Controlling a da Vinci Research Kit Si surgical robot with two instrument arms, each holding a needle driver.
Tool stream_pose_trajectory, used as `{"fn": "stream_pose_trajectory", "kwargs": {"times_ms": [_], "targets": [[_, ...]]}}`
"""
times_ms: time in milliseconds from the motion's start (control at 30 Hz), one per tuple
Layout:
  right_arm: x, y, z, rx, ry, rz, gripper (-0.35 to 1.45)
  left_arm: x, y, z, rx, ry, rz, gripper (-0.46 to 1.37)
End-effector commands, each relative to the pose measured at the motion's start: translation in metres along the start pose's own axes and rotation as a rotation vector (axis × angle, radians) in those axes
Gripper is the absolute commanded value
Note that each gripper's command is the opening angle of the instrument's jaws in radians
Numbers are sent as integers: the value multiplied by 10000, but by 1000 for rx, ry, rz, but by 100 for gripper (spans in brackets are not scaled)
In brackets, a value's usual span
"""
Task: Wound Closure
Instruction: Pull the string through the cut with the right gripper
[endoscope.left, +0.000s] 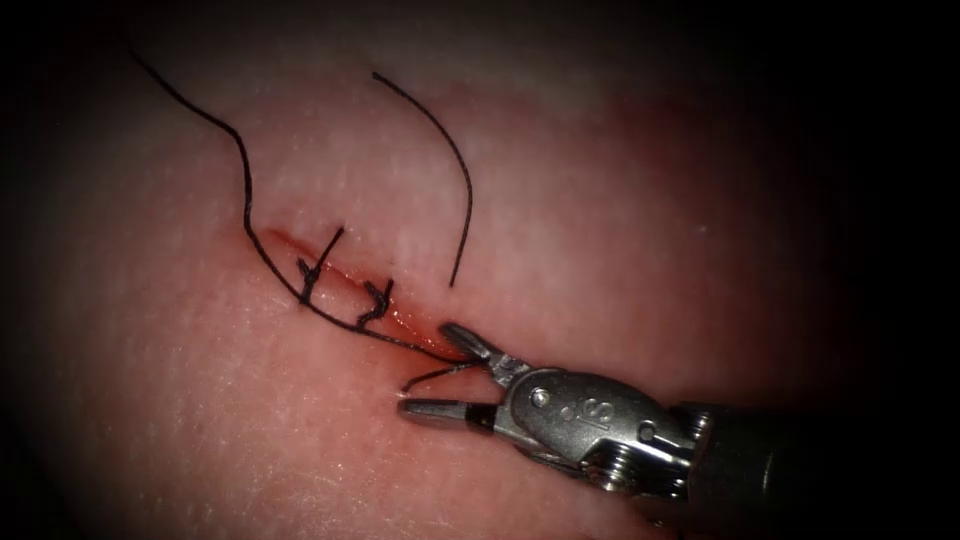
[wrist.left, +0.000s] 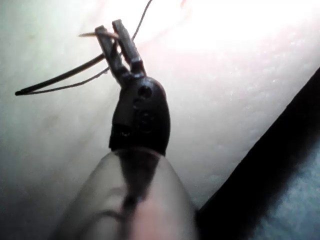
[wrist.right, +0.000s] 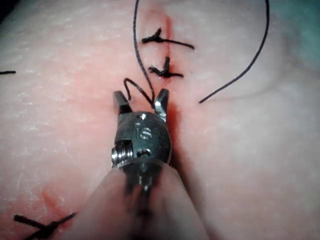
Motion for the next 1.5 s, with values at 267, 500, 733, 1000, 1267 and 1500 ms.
{"fn": "stream_pose_trajectory", "kwargs": {"times_ms": [267, 500, 733, 1000, 1267, 1500], "targets": [[3, -9, 5, 39, 2, -4, -28, -1, 0, 0, -4, 1, -7, -35], [3, -14, -6, 57, -20, -12, -35, -1, 0, 0, -4, 1, -6, -35], [12, -19, -17, 45, -43, -8, -35, -1, 2, 1, -2, 1, -5, -35], [21, -49, -5, 121, -73, -27, -35, -7, 15, 17, -9, 13, -12, -35], [31, -80, 8, 189, -95, -49, -35, -18, 42, 49, -40, 22, -20, -35], [42, -108, 13, 242, -125, -61, -35, -33, 65, 61, -66, 23, -36, -35]]}}
